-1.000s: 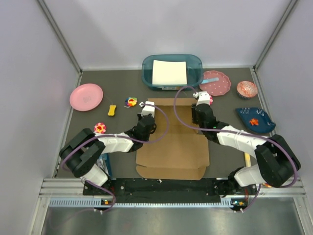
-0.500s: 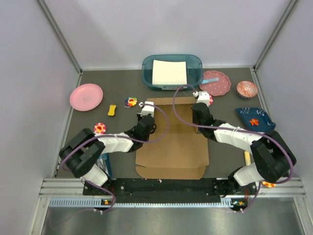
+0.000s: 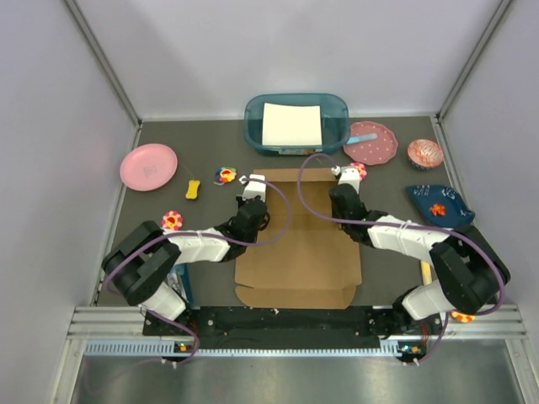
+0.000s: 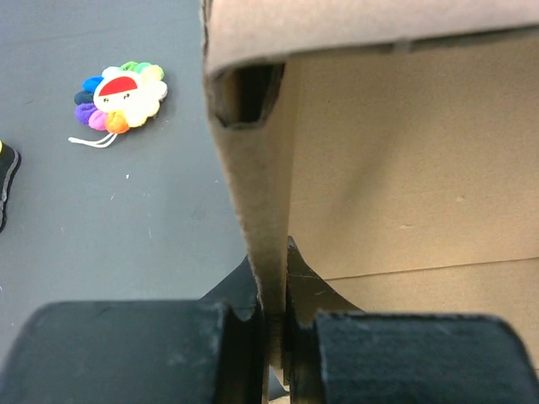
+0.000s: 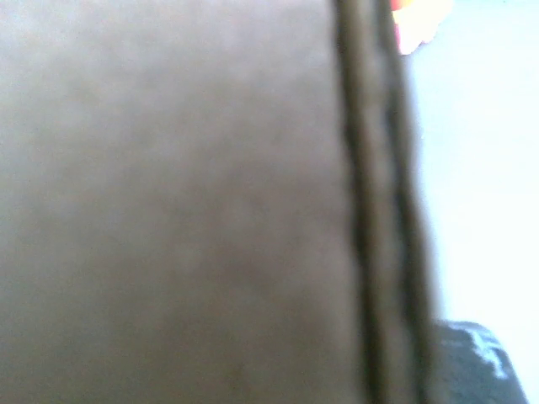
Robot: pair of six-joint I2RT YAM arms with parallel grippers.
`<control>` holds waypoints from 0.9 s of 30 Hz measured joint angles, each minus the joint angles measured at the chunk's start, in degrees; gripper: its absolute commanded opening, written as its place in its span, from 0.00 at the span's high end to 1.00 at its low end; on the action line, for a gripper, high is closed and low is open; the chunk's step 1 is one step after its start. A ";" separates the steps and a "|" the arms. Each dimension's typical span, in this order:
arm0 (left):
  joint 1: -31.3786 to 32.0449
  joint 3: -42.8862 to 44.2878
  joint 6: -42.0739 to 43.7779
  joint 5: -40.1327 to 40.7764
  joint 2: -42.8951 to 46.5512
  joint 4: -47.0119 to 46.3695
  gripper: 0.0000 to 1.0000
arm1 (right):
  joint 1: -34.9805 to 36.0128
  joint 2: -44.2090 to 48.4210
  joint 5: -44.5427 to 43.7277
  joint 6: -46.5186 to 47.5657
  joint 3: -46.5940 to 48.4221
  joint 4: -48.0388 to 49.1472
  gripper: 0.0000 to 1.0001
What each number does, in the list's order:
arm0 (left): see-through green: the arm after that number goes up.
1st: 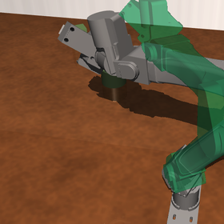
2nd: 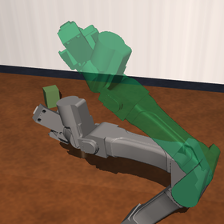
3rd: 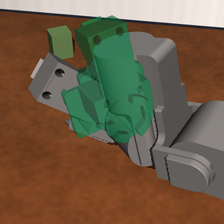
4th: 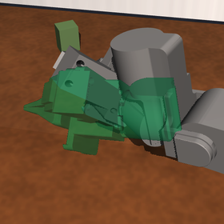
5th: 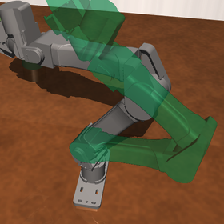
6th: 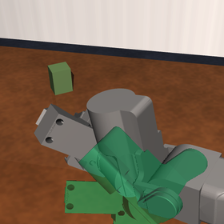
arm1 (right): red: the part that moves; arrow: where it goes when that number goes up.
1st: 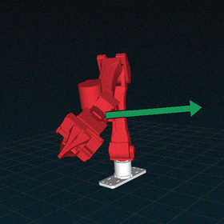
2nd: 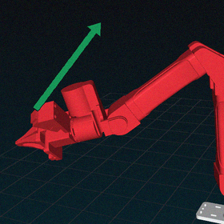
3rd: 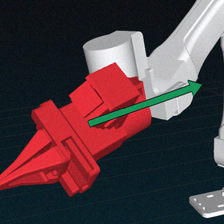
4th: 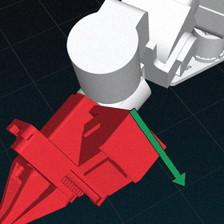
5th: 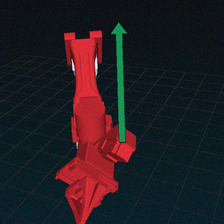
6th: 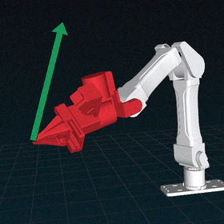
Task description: Fold the paper box
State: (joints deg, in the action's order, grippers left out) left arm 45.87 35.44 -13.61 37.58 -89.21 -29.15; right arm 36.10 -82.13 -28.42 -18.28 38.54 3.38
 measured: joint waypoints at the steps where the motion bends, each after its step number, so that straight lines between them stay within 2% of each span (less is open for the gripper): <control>1: 0.00 0.00 -0.02 0.00 0.00 -0.02 1.00 | 0.00 0.00 -0.02 -0.02 0.00 0.02 1.00; 2: 0.00 0.00 -0.02 0.02 0.02 0.00 1.00 | 0.00 0.02 -0.02 -0.02 -0.07 0.07 0.96; 4: 0.02 0.00 -0.02 0.17 0.02 -0.02 1.00 | 0.00 0.42 0.24 -0.20 -0.72 0.66 0.58; 7: 0.17 0.00 0.00 0.35 0.02 -0.13 1.00 | 0.24 2.32 1.84 0.00 -2.14 0.24 0.39; 9: 0.28 0.00 -0.02 0.63 0.02 -0.11 1.00 | 0.57 4.44 2.80 0.28 -3.10 -0.28 0.31; 10: 0.37 0.00 -0.02 0.83 0.02 -0.15 1.00 | 0.74 6.12 3.28 0.46 -3.67 -0.83 0.14; 11: 0.37 0.00 -0.02 1.05 0.02 -0.15 1.00 | 0.92 7.91 3.58 0.39 -4.09 -1.31 0.10; 13: 0.39 0.00 -0.02 1.42 0.02 -0.13 1.00 | 1.11 11.32 4.37 0.17 -4.44 -2.60 0.04; 15: 0.46 0.00 -0.07 1.90 -0.04 -0.13 1.00 | 1.29 15.76 5.11 0.11 -4.44 -4.46 0.01; 22: 1.09 0.02 -0.22 4.31 -1.33 -1.66 1.00 | 1.36 32.24 8.46 0.09 -4.59 -9.33 0.01; 27: 1.57 -1.68 1.49 5.84 -3.52 -9.29 1.00 | 1.27 42.75 9.27 -1.97 -5.20 -8.85 0.01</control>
State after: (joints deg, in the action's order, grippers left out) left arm 47.44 33.76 -12.12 43.42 -92.73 -38.44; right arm 37.36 -39.38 -19.16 -20.25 33.34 -5.48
